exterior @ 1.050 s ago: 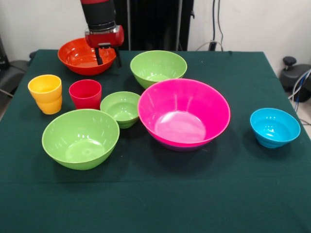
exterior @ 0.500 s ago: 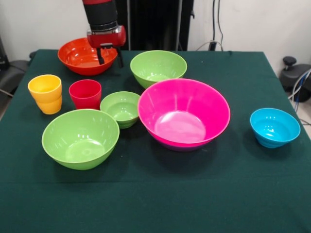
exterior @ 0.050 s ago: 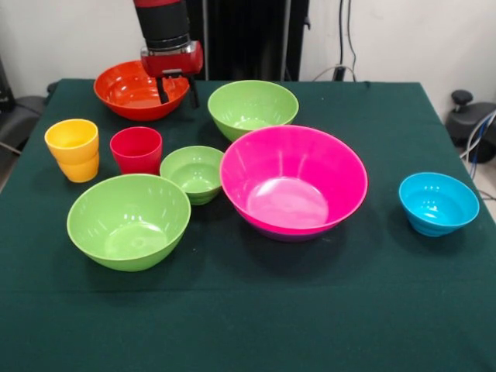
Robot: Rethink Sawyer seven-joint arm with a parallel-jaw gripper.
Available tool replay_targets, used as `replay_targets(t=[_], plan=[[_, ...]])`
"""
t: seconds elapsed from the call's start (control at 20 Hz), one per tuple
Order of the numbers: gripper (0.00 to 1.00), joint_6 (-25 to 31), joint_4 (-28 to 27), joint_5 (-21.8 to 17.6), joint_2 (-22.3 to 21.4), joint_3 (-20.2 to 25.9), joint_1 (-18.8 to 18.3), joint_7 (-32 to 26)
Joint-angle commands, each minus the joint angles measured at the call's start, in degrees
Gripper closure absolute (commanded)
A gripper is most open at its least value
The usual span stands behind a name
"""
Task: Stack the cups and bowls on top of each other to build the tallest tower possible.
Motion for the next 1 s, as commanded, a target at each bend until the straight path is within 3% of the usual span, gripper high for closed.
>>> replay_targets(t=[0.05,0.6,0.65,1.0], plan=[[0.0,2.0,-4.0,-2.1,0.3,3.6,1.8,-0.2],[0.0,0.9,-3.7,-1.6,0.1,2.5,2.9,1.2],[1.0,0.8,-3.8,-1.5,0.2,2.4,3.0,1.3],[1.0,1.9,-3.9,-1.1,-0.2,3.0,2.8,0.9]])
